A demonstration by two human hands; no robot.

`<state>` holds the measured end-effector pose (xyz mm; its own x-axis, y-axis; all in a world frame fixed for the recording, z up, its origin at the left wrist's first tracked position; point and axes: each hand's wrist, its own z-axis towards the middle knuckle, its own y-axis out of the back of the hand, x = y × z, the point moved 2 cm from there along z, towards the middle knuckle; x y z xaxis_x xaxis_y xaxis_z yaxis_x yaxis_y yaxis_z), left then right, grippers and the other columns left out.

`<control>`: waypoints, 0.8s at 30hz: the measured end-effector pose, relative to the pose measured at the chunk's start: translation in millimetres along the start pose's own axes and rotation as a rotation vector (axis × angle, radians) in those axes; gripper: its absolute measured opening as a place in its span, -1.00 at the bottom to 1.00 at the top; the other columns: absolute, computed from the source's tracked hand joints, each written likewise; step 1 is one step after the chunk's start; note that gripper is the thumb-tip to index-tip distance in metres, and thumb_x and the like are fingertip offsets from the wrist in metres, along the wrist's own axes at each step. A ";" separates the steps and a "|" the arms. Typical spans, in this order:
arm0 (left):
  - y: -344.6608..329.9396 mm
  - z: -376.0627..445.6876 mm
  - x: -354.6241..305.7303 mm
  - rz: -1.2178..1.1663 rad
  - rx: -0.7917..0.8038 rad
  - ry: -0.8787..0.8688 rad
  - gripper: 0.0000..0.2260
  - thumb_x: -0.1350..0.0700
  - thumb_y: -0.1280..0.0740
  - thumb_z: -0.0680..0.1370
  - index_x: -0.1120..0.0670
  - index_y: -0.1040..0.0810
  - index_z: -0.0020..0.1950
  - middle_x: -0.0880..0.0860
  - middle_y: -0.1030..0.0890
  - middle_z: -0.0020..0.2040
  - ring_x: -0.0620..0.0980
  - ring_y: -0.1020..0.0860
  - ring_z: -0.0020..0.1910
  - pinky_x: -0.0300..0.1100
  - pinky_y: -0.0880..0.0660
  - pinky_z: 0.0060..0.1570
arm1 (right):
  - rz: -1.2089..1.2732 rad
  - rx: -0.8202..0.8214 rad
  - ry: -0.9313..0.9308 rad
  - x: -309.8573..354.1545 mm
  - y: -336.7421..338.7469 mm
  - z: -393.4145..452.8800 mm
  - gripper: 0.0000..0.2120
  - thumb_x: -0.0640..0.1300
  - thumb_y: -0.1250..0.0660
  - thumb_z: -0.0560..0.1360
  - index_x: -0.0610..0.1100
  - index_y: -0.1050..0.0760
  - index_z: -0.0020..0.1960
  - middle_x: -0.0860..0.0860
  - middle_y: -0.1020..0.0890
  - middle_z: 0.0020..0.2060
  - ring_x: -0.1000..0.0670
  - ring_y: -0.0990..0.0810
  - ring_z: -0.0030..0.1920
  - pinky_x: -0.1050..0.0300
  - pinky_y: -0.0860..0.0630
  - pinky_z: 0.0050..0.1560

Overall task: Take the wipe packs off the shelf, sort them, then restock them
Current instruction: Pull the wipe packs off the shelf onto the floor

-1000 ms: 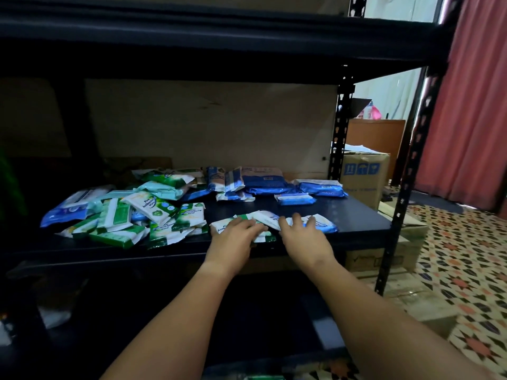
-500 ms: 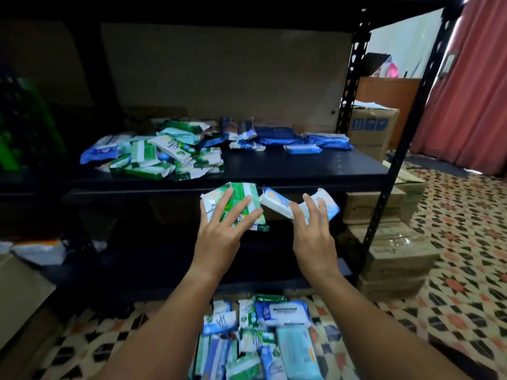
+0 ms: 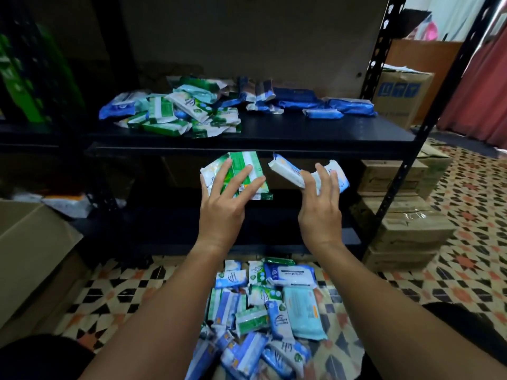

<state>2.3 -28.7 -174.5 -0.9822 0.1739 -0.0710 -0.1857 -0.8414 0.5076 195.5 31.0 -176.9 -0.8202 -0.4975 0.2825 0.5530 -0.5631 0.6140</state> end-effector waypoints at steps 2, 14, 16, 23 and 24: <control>-5.4 -30.9 -1.7 0.008 0.060 0.067 -0.48 0.36 -0.37 0.56 -0.12 -0.51 0.41 -0.03 -0.52 0.41 0.16 -0.30 0.54 0.41 -0.44 0.15 | -0.034 0.116 -0.053 -1.3 -10.3 -24.5 -0.36 -0.50 -0.24 0.48 -0.09 -0.31 0.49 -0.18 -0.24 0.52 -0.39 -0.13 0.54 -0.31 -0.56 0.09; -39.1 -237.0 8.6 0.150 0.832 0.576 -0.24 0.47 -0.33 0.45 -0.19 -0.38 0.50 -0.08 -0.48 0.43 0.07 -0.16 0.59 0.47 -0.32 0.30 | -0.336 1.057 -0.245 -18.5 -75.5 -190.1 -0.40 -0.37 -0.19 0.57 -0.05 -0.13 0.53 -0.15 -0.33 0.39 -0.22 -0.48 0.28 -0.22 -0.53 0.15; -41.4 -250.0 15.9 0.165 0.869 0.651 -0.24 0.42 -0.33 0.49 -0.19 -0.29 0.55 -0.07 -0.50 0.41 0.08 -0.13 0.60 0.41 -0.38 0.28 | -0.340 1.128 -0.228 -17.7 -84.5 -197.5 -0.37 -0.36 -0.20 0.58 -0.08 -0.09 0.57 -0.19 -0.33 0.40 -0.26 -0.48 0.28 -0.21 -0.56 0.12; -40.5 -252.6 41.3 0.296 0.865 0.818 -0.33 0.29 -0.31 0.58 -0.16 -0.21 0.59 -0.04 -0.40 0.47 0.08 -0.01 0.62 0.46 -0.14 0.39 | -0.387 1.108 -0.082 -9.4 -110.6 -187.6 -0.43 -0.33 -0.19 0.59 -0.07 -0.13 0.54 -0.23 -0.29 0.43 -0.30 -0.44 0.29 -0.28 -0.51 0.15; -40.9 -251.6 45.1 0.303 0.860 0.831 -0.34 0.30 -0.30 0.58 -0.16 -0.22 0.59 -0.04 -0.41 0.46 0.08 -0.01 0.62 0.48 -0.13 0.39 | -0.383 1.091 -0.048 -6.7 -115.3 -184.8 -0.42 -0.33 -0.20 0.57 -0.07 -0.13 0.54 -0.23 -0.26 0.44 -0.32 -0.41 0.32 -0.30 -0.47 0.18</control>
<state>-41.6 -115.1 -414.5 -0.7606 -0.6119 -0.2170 -0.1772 -0.1258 0.9761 164.2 -22.7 -385.7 -0.9243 -0.3788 -0.0466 -0.1346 0.2091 0.9686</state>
